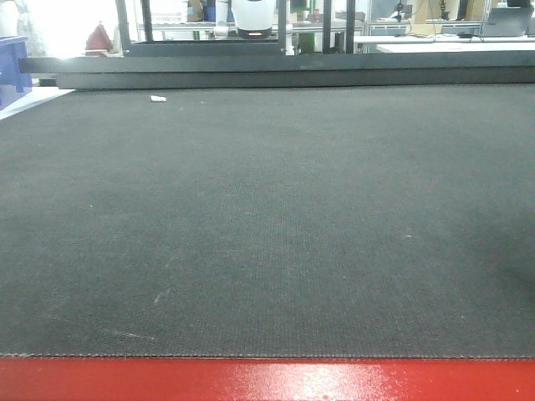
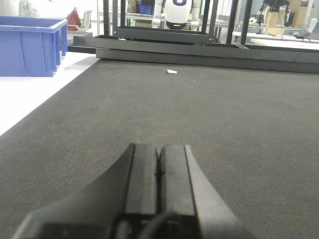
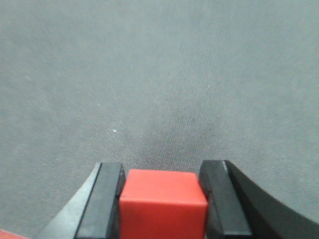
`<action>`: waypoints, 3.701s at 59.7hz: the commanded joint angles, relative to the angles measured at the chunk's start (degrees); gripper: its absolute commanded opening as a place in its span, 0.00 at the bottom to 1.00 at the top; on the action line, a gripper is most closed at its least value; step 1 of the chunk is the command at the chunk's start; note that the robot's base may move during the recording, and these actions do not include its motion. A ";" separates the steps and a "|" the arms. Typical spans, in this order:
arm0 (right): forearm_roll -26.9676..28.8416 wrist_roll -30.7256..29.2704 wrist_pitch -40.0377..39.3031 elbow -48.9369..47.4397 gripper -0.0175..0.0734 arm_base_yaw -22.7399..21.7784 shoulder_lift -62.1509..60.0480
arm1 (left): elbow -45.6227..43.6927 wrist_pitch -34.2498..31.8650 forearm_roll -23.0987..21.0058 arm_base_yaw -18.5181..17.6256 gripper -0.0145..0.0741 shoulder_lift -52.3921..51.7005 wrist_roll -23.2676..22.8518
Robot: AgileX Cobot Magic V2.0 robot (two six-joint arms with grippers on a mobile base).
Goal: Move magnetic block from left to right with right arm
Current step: 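Lift the red cube with the right gripper away from the table, then drive the base away from the table holding the cube in the right gripper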
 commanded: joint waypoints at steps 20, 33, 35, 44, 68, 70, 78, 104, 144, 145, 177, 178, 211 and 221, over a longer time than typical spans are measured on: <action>-0.80 -0.56 -4.30 -0.92 0.32 -0.20 -19.59 | 0.59 -5.15 0.00 -0.16 0.03 -0.83 -0.25; -0.75 -0.56 -4.56 -0.92 0.32 -0.20 -22.32 | 0.59 -5.15 0.00 -0.16 0.03 -0.83 -0.25; -0.75 -0.56 -4.56 -0.92 0.32 -0.20 -22.32 | 0.59 -5.15 0.00 -0.16 0.03 -0.83 -0.25; -0.75 -0.56 -4.40 -0.92 0.32 -0.20 -22.32 | 0.59 -5.15 0.00 -0.16 0.03 -0.83 -0.25; -0.75 -0.56 -4.40 -0.92 0.32 -0.20 -22.32 | 0.59 -5.15 0.00 -0.16 0.03 -0.83 -0.25; -0.75 -0.56 -4.40 -0.92 0.32 -0.20 -22.32 | 0.59 -5.15 0.00 -0.16 0.03 -0.83 -0.25; -0.75 -0.56 -4.40 -0.92 0.32 -0.20 -22.32 | 0.59 -5.15 0.00 -0.16 0.03 -0.83 -0.25; -0.75 -0.56 -4.40 -0.92 0.32 -0.20 -22.32 | 0.59 -5.15 0.00 -0.16 0.03 -0.83 -0.25; -0.75 -0.56 -4.36 -0.92 0.32 -0.20 -22.32 | 0.59 -5.15 0.00 -0.16 0.03 -0.83 -0.25; -0.75 -0.56 -4.36 -0.92 0.32 -0.20 -22.32 | 0.59 -5.15 0.00 -0.16 0.03 -0.83 -0.25; -0.75 -0.56 -4.36 -0.92 0.32 -0.20 -22.32 | 0.59 -5.15 0.00 -0.16 0.03 -0.83 -0.25; -0.75 -0.56 -4.36 -0.92 0.32 -0.20 -22.32 | 0.59 -5.15 0.00 -0.16 0.03 -0.83 -0.25; -0.75 -0.56 -4.36 -0.92 0.32 -0.20 -22.32 | 0.59 -5.15 0.00 -0.16 0.03 -0.83 -0.25; -0.75 -0.56 -4.36 -0.92 0.32 -0.20 -22.32 | 0.59 -5.15 0.00 -0.16 0.03 -0.83 -0.25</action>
